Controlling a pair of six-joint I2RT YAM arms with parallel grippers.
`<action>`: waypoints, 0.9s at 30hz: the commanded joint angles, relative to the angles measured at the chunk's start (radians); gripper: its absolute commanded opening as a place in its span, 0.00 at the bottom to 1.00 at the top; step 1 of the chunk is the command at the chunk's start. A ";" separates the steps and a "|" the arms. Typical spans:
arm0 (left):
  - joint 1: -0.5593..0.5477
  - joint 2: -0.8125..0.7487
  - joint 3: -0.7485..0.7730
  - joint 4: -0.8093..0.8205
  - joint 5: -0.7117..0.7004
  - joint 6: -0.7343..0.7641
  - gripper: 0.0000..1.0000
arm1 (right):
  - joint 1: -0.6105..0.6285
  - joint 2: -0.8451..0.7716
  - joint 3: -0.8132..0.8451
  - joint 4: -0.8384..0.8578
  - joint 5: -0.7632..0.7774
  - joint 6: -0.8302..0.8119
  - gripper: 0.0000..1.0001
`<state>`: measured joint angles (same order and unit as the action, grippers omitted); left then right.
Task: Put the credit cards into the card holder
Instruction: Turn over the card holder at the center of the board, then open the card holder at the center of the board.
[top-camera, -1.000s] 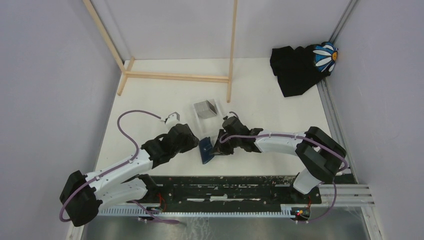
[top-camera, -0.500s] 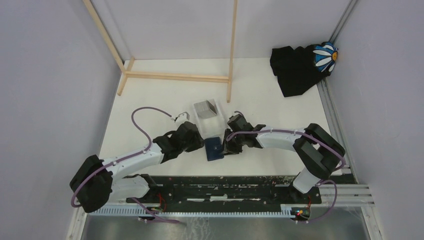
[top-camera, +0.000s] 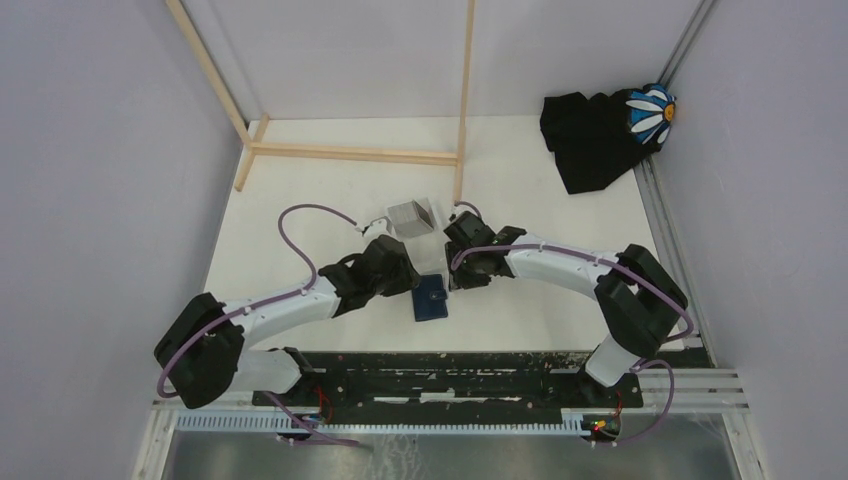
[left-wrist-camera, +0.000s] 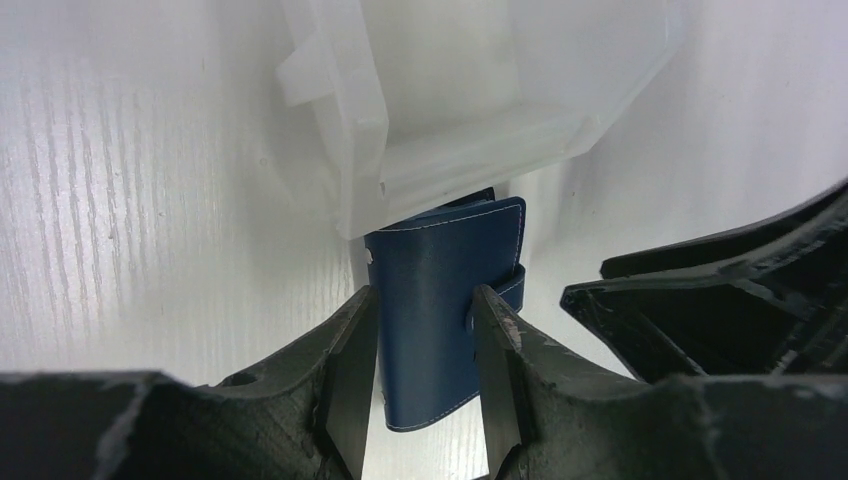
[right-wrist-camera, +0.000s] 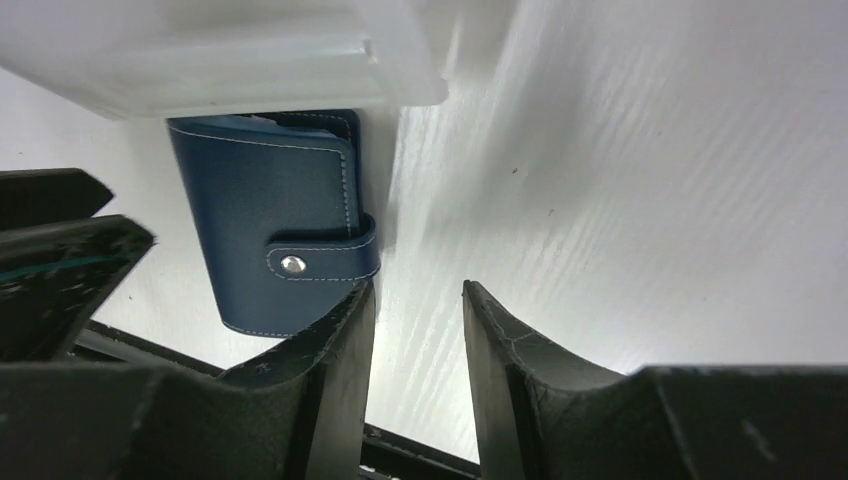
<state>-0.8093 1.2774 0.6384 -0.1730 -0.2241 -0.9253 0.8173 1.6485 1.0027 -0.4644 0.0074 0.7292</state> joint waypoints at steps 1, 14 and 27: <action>-0.005 0.003 0.028 0.045 0.004 0.055 0.47 | 0.047 -0.048 0.119 -0.122 0.135 -0.119 0.44; -0.013 -0.027 -0.071 0.106 -0.004 0.013 0.49 | 0.198 0.034 0.246 -0.199 0.260 -0.149 0.47; -0.012 -0.020 -0.147 0.189 -0.009 -0.002 0.50 | 0.231 0.126 0.310 -0.202 0.290 -0.134 0.48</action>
<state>-0.8162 1.2797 0.4973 -0.0528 -0.2249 -0.9260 1.0412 1.7607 1.2572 -0.6727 0.2668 0.5964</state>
